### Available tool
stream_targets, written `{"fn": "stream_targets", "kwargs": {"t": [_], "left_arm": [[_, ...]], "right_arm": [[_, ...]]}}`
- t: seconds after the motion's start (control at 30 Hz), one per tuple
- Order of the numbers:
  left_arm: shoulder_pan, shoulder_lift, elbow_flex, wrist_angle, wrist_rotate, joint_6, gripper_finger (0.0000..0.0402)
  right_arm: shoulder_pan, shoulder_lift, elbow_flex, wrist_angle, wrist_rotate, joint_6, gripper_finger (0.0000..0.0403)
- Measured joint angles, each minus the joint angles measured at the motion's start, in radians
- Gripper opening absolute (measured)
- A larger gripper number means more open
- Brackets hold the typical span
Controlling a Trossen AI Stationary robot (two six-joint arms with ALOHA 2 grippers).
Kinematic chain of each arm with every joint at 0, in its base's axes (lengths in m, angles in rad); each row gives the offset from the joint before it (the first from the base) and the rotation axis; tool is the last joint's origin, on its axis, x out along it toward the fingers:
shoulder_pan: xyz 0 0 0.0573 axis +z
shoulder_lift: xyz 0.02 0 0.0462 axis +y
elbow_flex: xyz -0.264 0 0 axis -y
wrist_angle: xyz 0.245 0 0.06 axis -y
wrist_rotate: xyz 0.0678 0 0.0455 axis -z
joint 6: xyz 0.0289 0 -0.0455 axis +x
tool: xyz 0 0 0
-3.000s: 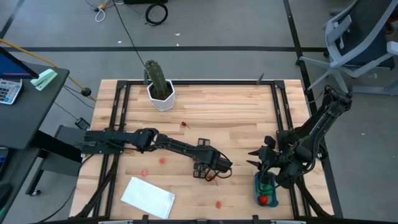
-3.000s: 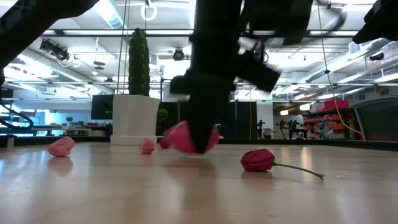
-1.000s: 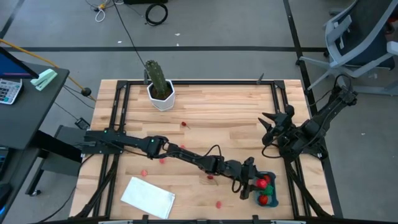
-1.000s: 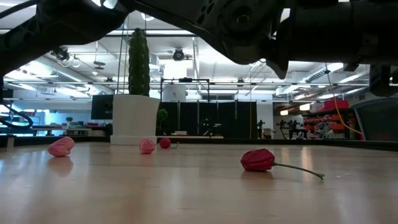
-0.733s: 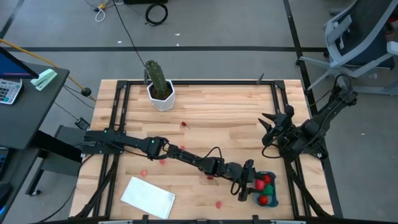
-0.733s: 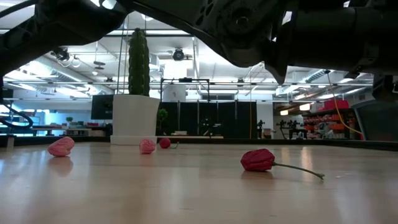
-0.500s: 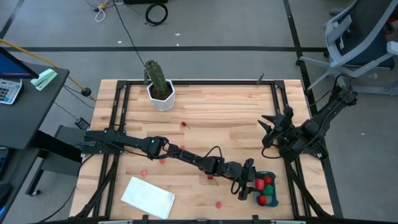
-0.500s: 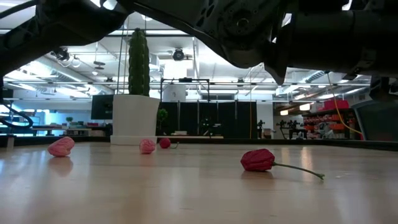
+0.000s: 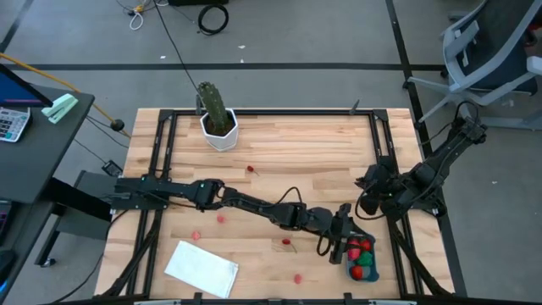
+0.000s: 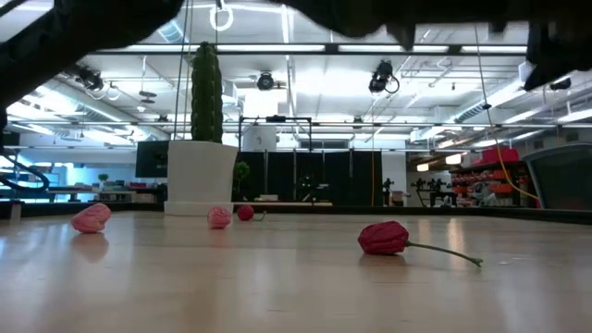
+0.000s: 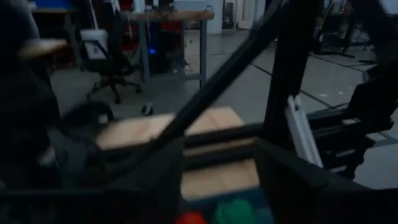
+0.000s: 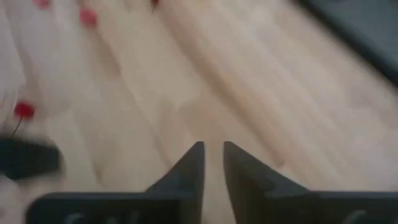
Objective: Pick and placing Produce into tupperware
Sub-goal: Adjust the bin to the left
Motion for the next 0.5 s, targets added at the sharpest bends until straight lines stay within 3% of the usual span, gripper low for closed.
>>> {"fn": "stream_targets", "kwargs": {"t": [0.1,0.23,0.37,0.5], "left_arm": [[0.000,-0.062,0.001,-0.059,-0.003,0.072,0.0124],[0.002,-0.149,0.001,-0.223,-0.067,0.125,0.0021],[0.000,-0.249,0.001,-0.465,-0.241,0.213,0.0013],[-0.013,-0.378,0.000,-0.746,-0.538,0.245,0.0005]], "right_arm": [[0.000,0.000,0.000,-0.019,-0.112,0.012,0.0016],[0.000,0.000,0.005,-0.101,-0.204,0.060,0.0012],[0.013,0.000,0.027,-0.191,-0.261,0.110,0.0004],[0.065,0.000,0.036,-0.162,-0.369,0.181,0.0005]]}}
